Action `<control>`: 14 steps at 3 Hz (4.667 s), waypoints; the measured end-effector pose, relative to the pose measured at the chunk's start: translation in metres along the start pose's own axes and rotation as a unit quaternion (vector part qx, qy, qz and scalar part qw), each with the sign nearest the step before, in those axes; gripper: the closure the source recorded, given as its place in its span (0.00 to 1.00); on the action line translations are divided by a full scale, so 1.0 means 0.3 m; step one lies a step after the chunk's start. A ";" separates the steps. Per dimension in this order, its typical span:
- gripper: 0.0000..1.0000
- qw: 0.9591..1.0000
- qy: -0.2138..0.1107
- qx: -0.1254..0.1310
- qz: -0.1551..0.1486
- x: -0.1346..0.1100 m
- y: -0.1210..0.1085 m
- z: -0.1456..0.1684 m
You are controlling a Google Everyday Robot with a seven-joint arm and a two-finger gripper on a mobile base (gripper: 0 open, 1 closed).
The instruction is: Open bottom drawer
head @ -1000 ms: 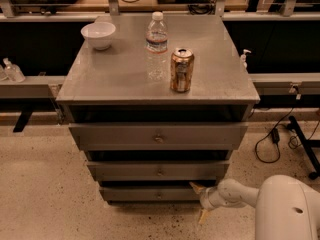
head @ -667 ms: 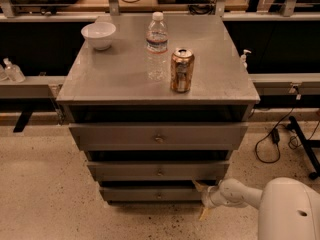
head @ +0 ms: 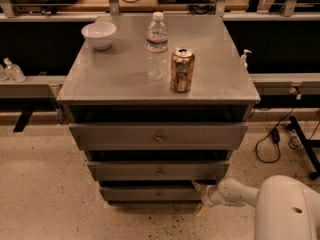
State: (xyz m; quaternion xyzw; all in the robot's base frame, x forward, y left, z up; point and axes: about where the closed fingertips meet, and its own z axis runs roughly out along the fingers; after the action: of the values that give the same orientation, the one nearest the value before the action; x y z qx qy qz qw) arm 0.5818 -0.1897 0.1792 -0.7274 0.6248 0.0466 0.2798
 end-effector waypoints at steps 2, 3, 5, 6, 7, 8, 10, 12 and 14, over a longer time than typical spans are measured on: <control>0.62 1.000 0.007 -0.014 0.012 0.018 0.008 0.038; 0.71 1.000 0.007 -0.015 0.012 0.016 0.006 0.035; 0.51 1.000 0.007 -0.015 0.012 0.011 0.002 0.025; 0.28 1.000 0.007 -0.015 0.012 0.010 0.002 0.024; 0.04 1.000 0.007 -0.015 0.012 0.010 0.002 0.024; 0.00 1.000 0.007 -0.015 0.012 0.008 0.004 0.027; 0.17 0.999 0.005 -0.028 0.030 0.010 0.024 0.047; 0.63 0.997 0.022 -0.056 0.051 -0.004 0.099 0.018; 0.55 0.997 0.023 -0.057 0.050 -0.022 0.099 -0.012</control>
Offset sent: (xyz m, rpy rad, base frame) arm 0.0044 -0.0028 -0.0141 -0.0230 0.0495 -0.0206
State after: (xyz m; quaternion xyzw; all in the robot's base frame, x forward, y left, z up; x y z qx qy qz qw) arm 0.5515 -0.1874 0.1746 -0.7110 0.6628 0.0793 0.2210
